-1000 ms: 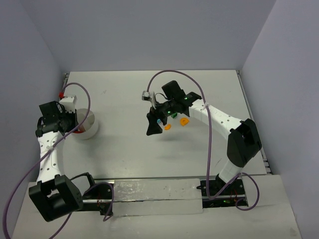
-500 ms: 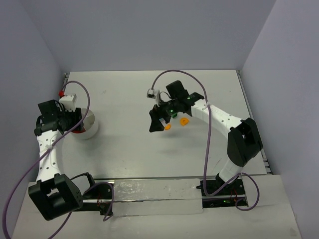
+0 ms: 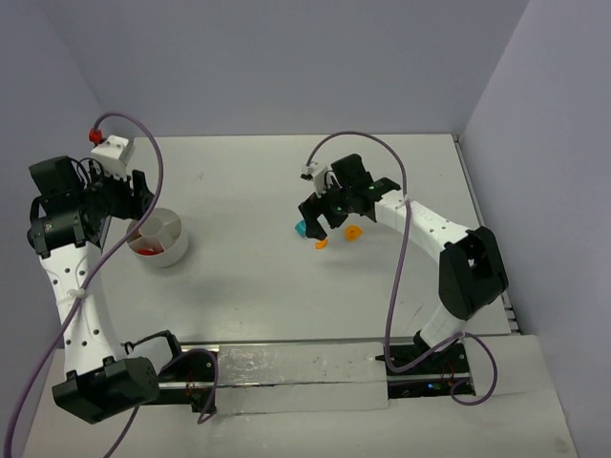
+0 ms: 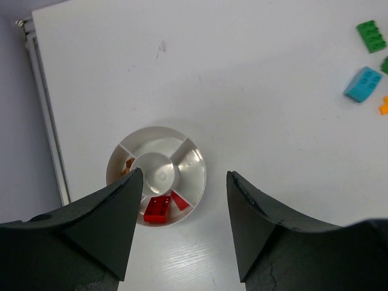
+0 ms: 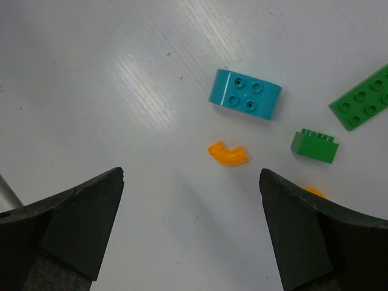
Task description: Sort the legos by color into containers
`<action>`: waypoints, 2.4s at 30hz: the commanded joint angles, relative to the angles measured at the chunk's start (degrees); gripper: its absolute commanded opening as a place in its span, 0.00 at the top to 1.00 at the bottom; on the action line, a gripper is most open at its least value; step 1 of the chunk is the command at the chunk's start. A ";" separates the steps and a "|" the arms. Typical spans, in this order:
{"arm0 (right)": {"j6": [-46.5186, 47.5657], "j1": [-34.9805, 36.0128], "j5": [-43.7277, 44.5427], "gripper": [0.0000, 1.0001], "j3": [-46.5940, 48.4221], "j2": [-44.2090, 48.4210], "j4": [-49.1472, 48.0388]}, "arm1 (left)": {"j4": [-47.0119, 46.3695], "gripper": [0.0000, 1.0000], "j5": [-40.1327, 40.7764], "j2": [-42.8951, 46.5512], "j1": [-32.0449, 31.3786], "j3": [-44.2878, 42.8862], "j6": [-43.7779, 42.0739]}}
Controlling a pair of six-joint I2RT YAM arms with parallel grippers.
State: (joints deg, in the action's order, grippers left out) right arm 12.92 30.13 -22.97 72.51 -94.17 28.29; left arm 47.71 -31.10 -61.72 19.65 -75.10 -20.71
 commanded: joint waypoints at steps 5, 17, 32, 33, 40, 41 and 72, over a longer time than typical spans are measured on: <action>16.46 -3.66 -1.27 0.00 5.12 -2.97 1.40 | 9.73 0.34 -12.13 -6.04 -1.52 -7.65 -6.86; 67.37 -6.57 -10.15 0.00 20.15 -17.84 22.26 | 13.70 0.35 -18.57 -12.08 -10.80 -8.13 -13.82; 74.32 -5.61 -15.08 0.00 23.63 -24.70 18.52 | 6.59 0.35 -18.92 -14.04 -11.24 -8.28 -3.61; 74.74 -5.13 -15.11 0.00 24.05 -25.02 18.75 | 6.50 0.35 -18.54 -14.06 -11.38 -8.10 -3.45; 77.38 -3.33 -15.65 0.01 25.23 -27.03 19.00 | 4.95 0.36 -16.63 -14.00 -11.43 -6.73 -1.79; 77.59 -3.02 -15.82 0.02 24.95 -27.18 18.81 | 4.58 0.36 -16.32 -13.86 -11.38 -6.51 -1.44; 49.60 -0.07 -23.40 1.00 30.48 -24.85 3.52 | -3.31 0.20 -20.98 -14.38 -9.11 -3.55 18.21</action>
State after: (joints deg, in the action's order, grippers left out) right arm 80.04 29.45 -38.71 97.29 -124.33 43.53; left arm 49.30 -45.93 -76.05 8.88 -76.36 -11.41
